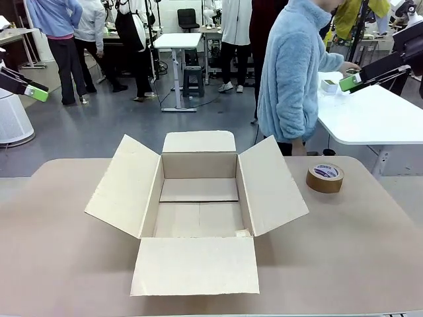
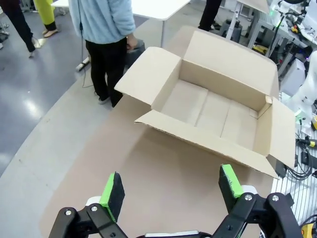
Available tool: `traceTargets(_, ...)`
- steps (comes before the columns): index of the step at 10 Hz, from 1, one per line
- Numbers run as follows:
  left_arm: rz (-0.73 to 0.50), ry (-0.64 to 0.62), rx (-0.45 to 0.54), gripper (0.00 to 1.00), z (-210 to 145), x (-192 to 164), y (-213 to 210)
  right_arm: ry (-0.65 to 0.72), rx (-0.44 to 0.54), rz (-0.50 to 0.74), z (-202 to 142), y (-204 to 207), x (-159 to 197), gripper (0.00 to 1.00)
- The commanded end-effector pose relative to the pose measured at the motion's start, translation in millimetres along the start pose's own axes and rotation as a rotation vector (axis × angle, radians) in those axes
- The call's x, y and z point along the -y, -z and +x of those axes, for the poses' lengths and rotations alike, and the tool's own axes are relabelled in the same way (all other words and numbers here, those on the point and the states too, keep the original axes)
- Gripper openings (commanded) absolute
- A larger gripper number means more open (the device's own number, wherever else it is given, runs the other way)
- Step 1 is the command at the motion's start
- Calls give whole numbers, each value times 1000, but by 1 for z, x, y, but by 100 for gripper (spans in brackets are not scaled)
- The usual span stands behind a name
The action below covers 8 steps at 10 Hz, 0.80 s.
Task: Wrap the clocks to prevent damage.
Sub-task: Open the side flaps of the Package Box.
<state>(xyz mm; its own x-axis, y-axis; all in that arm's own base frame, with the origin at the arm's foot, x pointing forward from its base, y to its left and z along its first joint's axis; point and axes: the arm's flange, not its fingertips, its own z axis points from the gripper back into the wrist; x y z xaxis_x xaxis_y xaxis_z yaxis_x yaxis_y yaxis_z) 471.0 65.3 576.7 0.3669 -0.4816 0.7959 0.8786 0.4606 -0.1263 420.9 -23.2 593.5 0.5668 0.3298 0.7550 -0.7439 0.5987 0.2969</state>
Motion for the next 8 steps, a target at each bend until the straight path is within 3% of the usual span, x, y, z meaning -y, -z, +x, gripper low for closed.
traceTargets(1, -16, -9, 6, 100, -1, -1, 3, 0, 5, 5, 4, 1, 0, 100)
traceTargets(8, -16, -9, 6, 100, -1, -1, 3, 0, 5, 5, 4, 1, 0, 100)
